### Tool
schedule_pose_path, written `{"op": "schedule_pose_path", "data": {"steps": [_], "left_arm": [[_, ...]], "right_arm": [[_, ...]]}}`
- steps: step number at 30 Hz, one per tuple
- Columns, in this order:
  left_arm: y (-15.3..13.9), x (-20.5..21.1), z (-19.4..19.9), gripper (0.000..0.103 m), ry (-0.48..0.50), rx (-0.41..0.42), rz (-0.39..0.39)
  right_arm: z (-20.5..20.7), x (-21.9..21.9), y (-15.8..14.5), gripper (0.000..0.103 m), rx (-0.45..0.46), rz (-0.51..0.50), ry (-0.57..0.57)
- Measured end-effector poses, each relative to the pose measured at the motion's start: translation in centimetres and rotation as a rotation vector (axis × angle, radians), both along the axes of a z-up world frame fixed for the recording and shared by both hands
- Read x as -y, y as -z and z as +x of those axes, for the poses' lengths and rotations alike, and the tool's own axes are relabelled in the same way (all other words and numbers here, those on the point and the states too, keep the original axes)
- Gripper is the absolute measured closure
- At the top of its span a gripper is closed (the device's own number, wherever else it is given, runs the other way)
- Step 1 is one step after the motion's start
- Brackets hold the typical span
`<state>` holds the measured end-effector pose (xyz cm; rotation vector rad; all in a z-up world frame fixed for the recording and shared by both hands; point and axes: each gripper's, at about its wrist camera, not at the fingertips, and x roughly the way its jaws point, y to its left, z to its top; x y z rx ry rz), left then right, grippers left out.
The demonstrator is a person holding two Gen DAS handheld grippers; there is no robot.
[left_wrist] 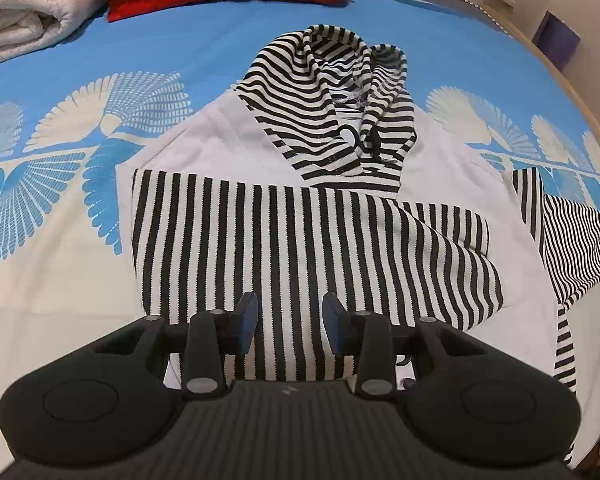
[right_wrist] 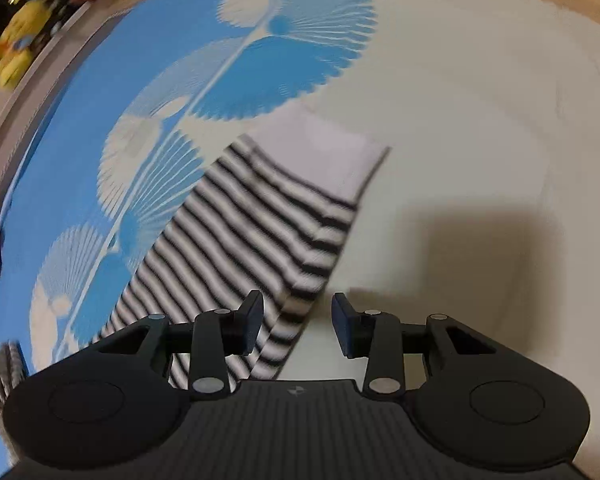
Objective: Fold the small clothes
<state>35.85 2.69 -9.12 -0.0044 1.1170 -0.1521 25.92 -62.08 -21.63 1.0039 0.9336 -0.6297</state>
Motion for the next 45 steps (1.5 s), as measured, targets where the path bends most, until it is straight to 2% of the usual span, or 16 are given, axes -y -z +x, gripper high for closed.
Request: {"op": "schedule_pose_path", "data": {"steps": [4,7,11,18,19,20,22,25,27,31,34,38,40,42,44,45], "left_arm": [[0.0,-0.3,0.0,0.064,-0.011,0.000,0.002],[-0.1,-0.5,0.0,0.064,-0.013,0.002,0.001],[-0.1,-0.6,0.0,0.064,-0.019,0.001,0.002],[-0.3,-0.9,0.0,0.064,-0.026,0.004,-0.003],[-0.4,-1.0,0.0,0.064,-0.026,0.005,-0.004],[-0.4,-1.0,-0.1,0.064,-0.027,0.006,-0.005],[-0.5,-1.2,-0.1,0.064,-0.031,0.007,-0.006],[-0.7,-1.5,-0.1,0.064,-0.038,0.010,-0.010],[-0.9,-1.8,-0.2,0.064,-0.045,0.011,-0.016],[-1.3,-2.5,-0.2,0.064,-0.056,0.018,-0.028],[-1.8,-3.3,-0.2,0.064,-0.069,0.024,-0.040],[-2.5,-4.8,0.2,0.064,-0.107,0.033,-0.064],[-3.0,-6.1,0.5,0.064,-0.142,0.039,-0.082],[-3.5,-7.5,0.9,0.064,-0.179,0.046,-0.098],[-3.9,-8.6,1.1,0.064,-0.210,0.049,-0.111],[-4.0,-9.3,1.3,0.064,-0.226,0.050,-0.117]], "right_arm": [[-0.1,1.2,1.1,0.063,0.045,-0.012,0.047],[0.1,1.3,1.9,0.064,0.043,-0.038,0.062],[1.0,0.4,1.7,0.064,0.012,-0.106,0.029],[1.8,-0.2,1.6,0.065,0.006,-0.143,0.008],[1.8,-0.2,1.6,0.071,0.000,-0.158,0.011],[1.8,-0.2,1.5,0.085,-0.012,-0.173,0.019],[1.7,-0.3,1.1,0.096,-0.017,-0.189,0.049],[2.2,-1.5,-0.6,0.098,0.017,-0.249,0.050],[3.2,-3.1,-2.5,0.098,0.061,-0.328,0.000],[5.3,-7.9,-7.1,0.099,0.182,-0.470,-0.130],[6.5,-13.5,-11.2,0.099,0.307,-0.579,-0.283],[6.6,-23.8,-16.5,0.099,0.531,-0.596,-0.543],[5.8,-30.3,-18.2,0.099,0.651,-0.571,-0.724],[4.9,-36.2,-18.7,0.094,0.715,-0.441,-0.948],[4.4,-40.7,-17.9,0.089,0.672,-0.242,-1.141],[4.1,-42.4,-17.5,0.085,0.622,-0.195,-1.200]]}}
